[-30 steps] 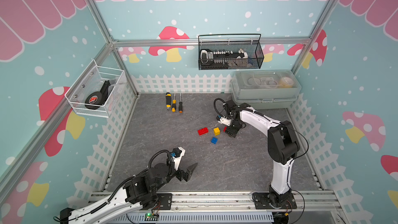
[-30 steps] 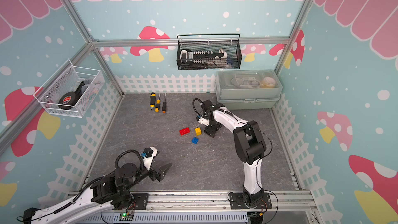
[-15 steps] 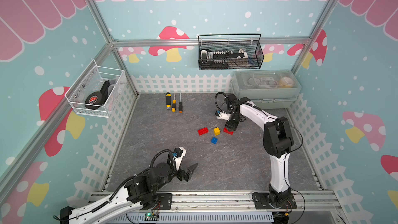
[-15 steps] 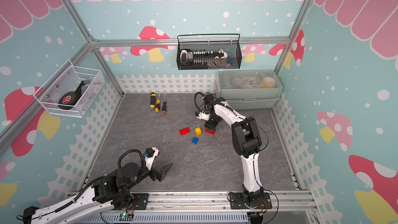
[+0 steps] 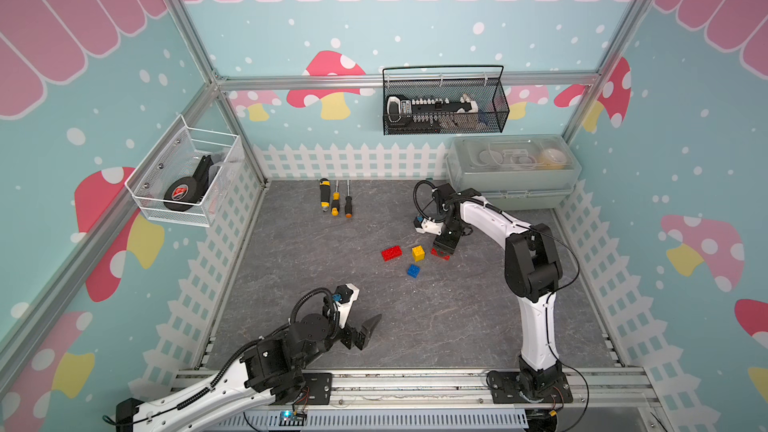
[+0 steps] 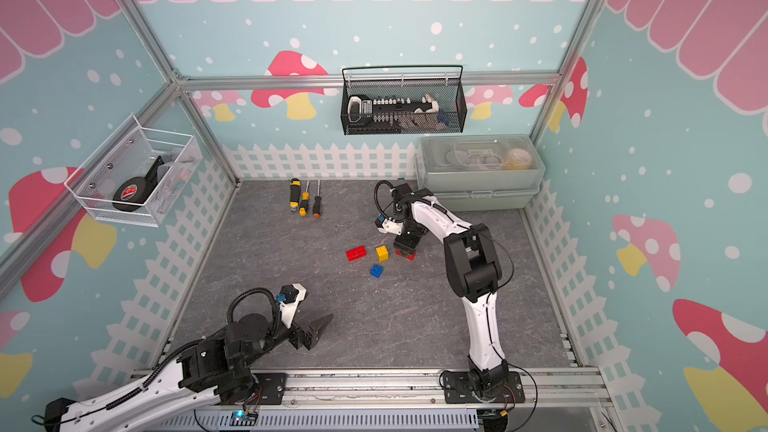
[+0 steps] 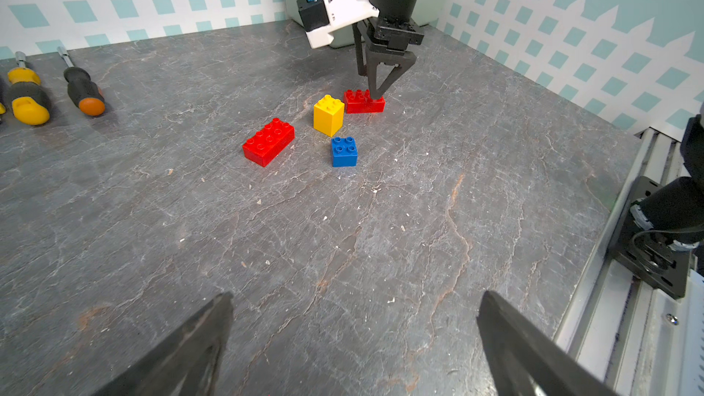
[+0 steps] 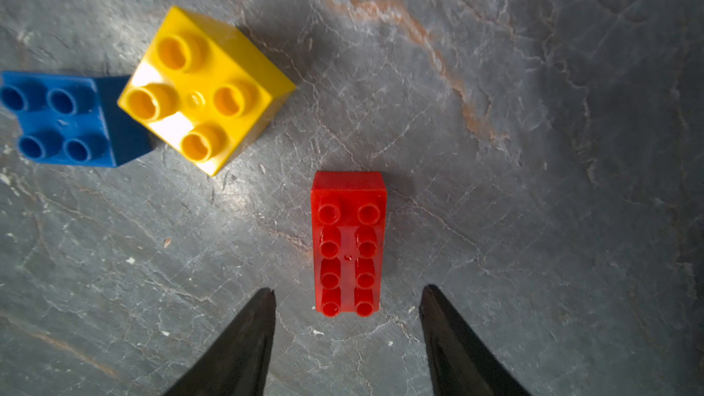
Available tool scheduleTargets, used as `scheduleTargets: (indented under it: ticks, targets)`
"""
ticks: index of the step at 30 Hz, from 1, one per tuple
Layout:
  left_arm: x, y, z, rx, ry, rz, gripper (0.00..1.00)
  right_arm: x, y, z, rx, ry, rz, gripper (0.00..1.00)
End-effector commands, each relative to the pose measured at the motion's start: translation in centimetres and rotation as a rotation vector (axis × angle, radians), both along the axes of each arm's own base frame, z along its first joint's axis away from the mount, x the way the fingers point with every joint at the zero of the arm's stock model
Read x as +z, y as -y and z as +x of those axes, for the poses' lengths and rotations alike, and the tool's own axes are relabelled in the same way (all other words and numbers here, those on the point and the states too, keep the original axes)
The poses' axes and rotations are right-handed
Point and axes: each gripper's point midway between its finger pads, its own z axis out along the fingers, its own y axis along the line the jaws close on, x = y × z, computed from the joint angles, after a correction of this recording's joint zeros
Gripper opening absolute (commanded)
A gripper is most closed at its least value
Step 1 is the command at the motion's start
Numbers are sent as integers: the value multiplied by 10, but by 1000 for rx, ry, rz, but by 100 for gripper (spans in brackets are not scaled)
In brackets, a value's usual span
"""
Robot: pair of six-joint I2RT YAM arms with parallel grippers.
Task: Assemble the letter f with lego
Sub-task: Pick up the lego brick from the center of the board.
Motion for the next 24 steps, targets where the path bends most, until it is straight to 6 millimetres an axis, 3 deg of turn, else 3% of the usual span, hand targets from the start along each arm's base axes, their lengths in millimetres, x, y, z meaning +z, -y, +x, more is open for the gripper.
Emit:
scheduleTargets:
  ticks: [1, 14, 24]
  targets:
    - [3, 0, 2, 6, 19, -4, 99, -10, -5, -4, 21, -42, -6, 61]
    - [3, -1, 2, 8, 19, -5, 99, -19, -5, 2, 13, -36, -45, 53]
    - [4, 0, 1, 5, 19, -7, 99, -22, -1, 0, 19, -47, -66, 53]
